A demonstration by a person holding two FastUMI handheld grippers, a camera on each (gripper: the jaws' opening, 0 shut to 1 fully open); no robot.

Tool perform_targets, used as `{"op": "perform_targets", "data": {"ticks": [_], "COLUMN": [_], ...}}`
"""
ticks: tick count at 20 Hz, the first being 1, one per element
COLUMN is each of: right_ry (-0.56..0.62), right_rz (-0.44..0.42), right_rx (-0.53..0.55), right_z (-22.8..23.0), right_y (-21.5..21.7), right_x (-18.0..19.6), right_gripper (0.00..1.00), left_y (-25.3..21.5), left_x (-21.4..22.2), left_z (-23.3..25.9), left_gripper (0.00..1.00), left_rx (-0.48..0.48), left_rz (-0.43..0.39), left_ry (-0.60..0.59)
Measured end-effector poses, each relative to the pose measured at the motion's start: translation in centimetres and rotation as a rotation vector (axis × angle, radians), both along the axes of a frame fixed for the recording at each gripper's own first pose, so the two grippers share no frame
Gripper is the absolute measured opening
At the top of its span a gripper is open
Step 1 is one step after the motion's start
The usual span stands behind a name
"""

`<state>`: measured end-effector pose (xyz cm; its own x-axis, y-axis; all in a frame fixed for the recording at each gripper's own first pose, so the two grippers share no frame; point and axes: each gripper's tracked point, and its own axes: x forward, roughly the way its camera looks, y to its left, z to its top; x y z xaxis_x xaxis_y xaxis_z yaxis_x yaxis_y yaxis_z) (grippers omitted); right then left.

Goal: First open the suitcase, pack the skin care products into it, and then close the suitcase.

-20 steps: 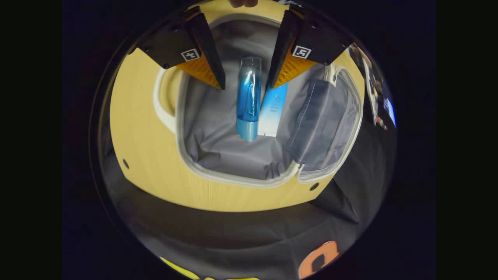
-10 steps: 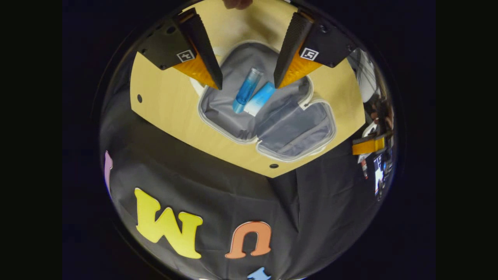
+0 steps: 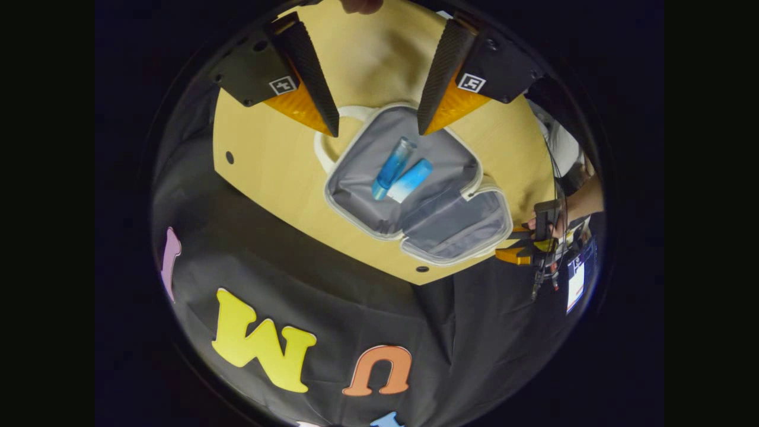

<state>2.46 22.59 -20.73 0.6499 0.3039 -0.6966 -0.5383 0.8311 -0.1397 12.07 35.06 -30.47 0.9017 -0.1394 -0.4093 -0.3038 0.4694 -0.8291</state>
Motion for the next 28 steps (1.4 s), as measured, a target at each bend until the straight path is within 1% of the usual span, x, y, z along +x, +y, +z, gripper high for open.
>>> {"op": "perform_targets", "data": {"ticks": [1,2,4,5,6,7,8,9,11,12,13,15,18,19,22,26,28], "right_ry": [0.006,0.013,0.006,0.009,0.018,0.025,0.029,0.032,0.023,0.021,0.020,0.007,-0.005,-0.008,-0.036,-0.125,-0.141], "right_rz": [-0.011,-0.022,-0.033,-0.039,-0.046,-0.057,-0.066,-0.073,-0.083,-0.089,-0.097,-0.122,-0.171,-0.185,-0.213,-0.237,-0.254], "right_rx": [0.003,0.011,0.006,0.002,0.006,0.013,0.022,0.030,0.047,0.053,0.060,0.083,0.143,0.159,0.195,0.198,0.212], "right_z": [-0.1,-0.1,-0.3,-0.6,-0.9,-0.9,-0.9,-1.0,-0.9,-0.8,-0.7,-0.3,0.3,0.6,1.7,3.5,4.1], "right_y": [-0.1,-0.1,-0.5,-0.8,-0.9,-1.1,-1.3,-1.4,-1.7,-1.9,-2.3,-3.1,-4.2,-4.7,-6.2,-8.8,-9.6], "right_x": [0.1,0.1,0.4,0.3,0.4,0.2,0.3,0.3,0.4,0.3,0.2,0.2,-0.1,-0.3,-0.6,-1.1,-1.6], "right_gripper": [0.77,0.80,0.80,0.79,0.77,0.80,0.80,0.80,0.78,0.78,0.78,0.80,0.80,0.78,0.80,0.80,0.79], "left_y": [0.1,0.3,0.4,0.4,0.2,0.3,0.5,0.5,0.5,0.4,0.3,0.0,-1.4,-2.1,-4.7,-10.9,-14.8], "left_x": [0.6,1.2,2.2,2.7,3.2,3.4,3.7,3.9,4.4,4.4,4.3,4.3,4.6,4.5,4.6,3.9,3.6], "left_z": [-0.5,-0.8,-0.2,0.5,0.2,0.2,0.1,0.3,1.8,2.4,3.3,6.0,10.7,12.2,17.1,23.0,25.3], "left_gripper": [0.95,0.94,0.88,0.92,0.77,0.65,0.59,0.45,0.35,0.32,0.24,0.16,0.12,0.12,0.11,0.10,0.10], "left_rx": [-0.016,-0.039,-0.132,-0.176,-0.196,-0.205,-0.213,-0.225,-0.240,-0.223,-0.202,-0.159,-0.076,-0.053,-0.003,0.059,0.081], "left_rz": [0.003,0.002,0.008,0.021,0.037,0.045,0.057,0.068,0.080,0.078,0.074,0.048,-0.001,-0.020,-0.075,-0.172,-0.231], "left_ry": [0.002,0.004,-0.009,-0.024,-0.030,-0.027,-0.017,-0.009,-0.014,-0.016,-0.022,-0.049,-0.105,-0.121,-0.177,-0.267,-0.309]}}
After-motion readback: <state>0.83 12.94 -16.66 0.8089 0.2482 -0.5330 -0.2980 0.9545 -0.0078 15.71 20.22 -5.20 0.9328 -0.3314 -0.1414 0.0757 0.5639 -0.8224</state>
